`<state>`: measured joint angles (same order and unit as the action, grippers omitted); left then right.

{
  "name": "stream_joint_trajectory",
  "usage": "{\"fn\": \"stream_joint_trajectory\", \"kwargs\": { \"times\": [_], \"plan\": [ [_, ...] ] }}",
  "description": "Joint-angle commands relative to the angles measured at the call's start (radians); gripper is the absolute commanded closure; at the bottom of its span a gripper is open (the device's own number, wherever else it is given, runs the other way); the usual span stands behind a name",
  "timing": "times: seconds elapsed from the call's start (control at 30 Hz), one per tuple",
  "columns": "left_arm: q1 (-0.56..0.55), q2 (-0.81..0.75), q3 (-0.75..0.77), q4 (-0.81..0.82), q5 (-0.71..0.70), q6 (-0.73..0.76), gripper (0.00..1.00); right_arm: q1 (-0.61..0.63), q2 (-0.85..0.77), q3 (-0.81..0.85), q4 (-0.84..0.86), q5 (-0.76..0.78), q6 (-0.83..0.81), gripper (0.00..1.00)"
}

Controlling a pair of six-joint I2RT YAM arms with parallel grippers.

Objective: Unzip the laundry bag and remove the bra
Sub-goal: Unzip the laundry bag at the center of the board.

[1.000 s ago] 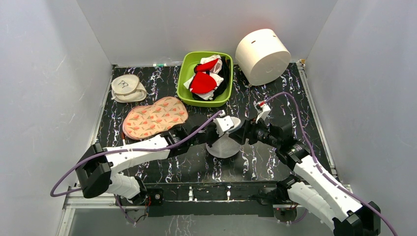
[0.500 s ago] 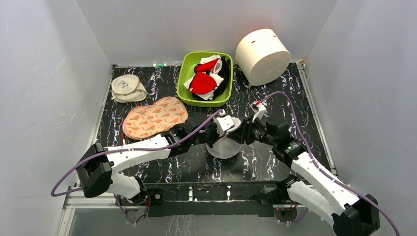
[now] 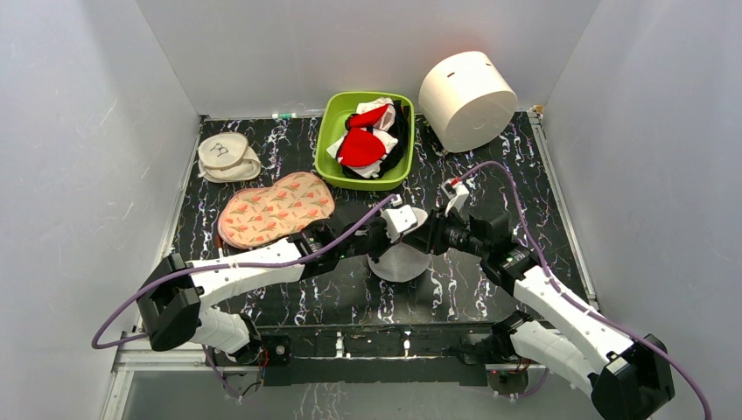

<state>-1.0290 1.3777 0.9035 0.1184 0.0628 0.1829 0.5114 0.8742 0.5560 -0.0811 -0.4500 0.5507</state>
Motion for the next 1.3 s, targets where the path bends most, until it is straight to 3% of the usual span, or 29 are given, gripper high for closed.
{"fn": "stream_joint_trajectory", "kwargs": {
  "times": [0.0,0.57,0.9,1.27],
  "plan": [
    [-0.004,0.006,0.031,-0.013,0.041,0.003,1.0,0.012,-0.003,0.003,0.124,-0.004,0.011,0.78],
    [-0.003,-0.001,0.026,-0.011,0.053,0.004,1.0,0.015,-0.028,-0.055,0.141,0.092,0.061,0.66],
    [-0.003,0.001,0.027,-0.011,0.057,0.002,1.0,0.013,-0.024,-0.071,0.201,0.053,0.068,0.79],
    [-0.004,-0.005,0.023,-0.007,0.038,0.006,1.0,0.014,-0.022,-0.067,0.14,0.089,0.034,0.92]
  ]
}}
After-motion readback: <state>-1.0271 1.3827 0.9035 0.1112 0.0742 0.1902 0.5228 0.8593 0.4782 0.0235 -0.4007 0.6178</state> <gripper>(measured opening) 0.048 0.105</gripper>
